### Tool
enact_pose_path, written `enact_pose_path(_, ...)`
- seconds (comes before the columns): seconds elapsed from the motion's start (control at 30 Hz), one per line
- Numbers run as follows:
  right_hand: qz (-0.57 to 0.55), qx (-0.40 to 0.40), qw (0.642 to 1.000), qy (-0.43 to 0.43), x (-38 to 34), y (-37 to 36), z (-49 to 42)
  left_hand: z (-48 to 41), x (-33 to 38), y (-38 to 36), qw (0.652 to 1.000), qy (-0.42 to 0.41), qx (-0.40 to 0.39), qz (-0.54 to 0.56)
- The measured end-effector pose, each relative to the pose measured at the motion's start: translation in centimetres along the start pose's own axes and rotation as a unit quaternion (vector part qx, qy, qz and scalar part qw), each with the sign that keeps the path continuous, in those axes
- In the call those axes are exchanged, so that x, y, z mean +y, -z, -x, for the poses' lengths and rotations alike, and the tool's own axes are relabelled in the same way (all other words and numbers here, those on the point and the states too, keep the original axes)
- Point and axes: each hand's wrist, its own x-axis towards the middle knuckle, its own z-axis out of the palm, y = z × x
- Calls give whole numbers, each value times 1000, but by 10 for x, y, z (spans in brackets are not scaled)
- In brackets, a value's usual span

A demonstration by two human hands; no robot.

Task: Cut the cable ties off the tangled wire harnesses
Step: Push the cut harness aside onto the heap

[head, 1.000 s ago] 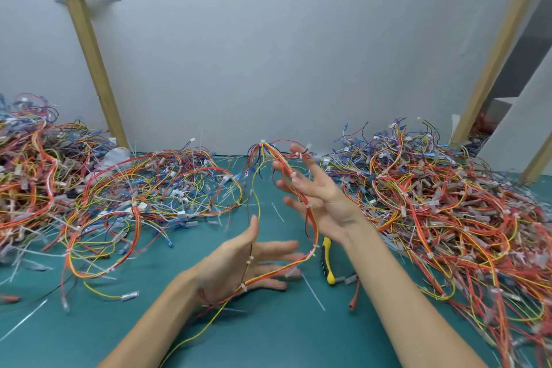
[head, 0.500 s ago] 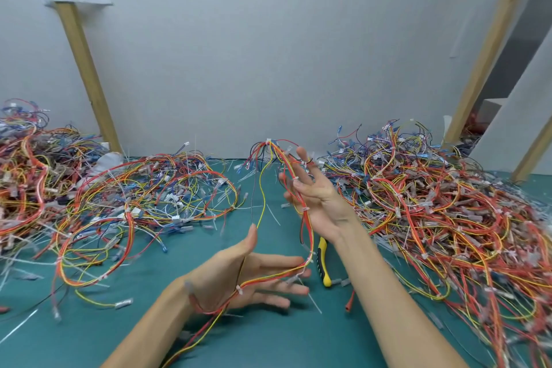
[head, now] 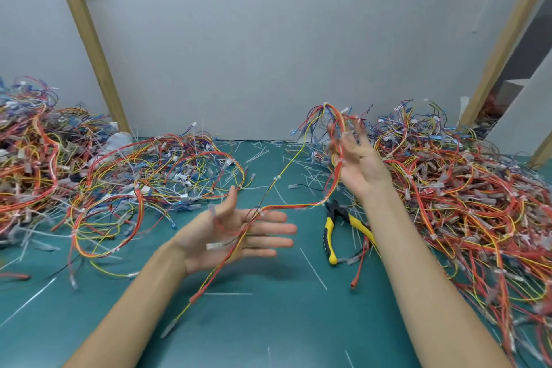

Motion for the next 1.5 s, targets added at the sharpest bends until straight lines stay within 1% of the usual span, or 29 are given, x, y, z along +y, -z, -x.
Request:
enact_pose_path(0.1,-13,21,1000,19,-7,7,1,-5,-4,-11,991,-56,-21,116)
enact_pose_path(0.17,-6,25,999,19,-8,10,2,-9,-9,-14,987,-80,-12,137)
enact_pose_path(0.27,-10,20,1000,14,-7,12,3,-12,-15,-11,987,-102,10,123)
enact_pose_path(0.43,-33,15,999,4,-6,12,2,-12,-14,-8,987,-102,16,123)
enact_pose_path(0.53,-34,12,999,-1,-7,14,2,-12,-15,-7,989,-99,32,105)
enact_pose_path(0.7,-48,-17,998,-43,-8,21,1,-13,-18,-4,990,-94,42,91)
enact_pose_path(0.93,-30,-17,996,-81,-2,40,5,-14,-20,1,989,-93,76,81)
enact_pose_path(1.13,5,-7,996,-93,3,56,8,-14,-20,1,989,-89,90,78)
enact_pose_path(1.5,7,-40,992,-116,3,50,12,-12,-17,-6,986,-82,129,61)
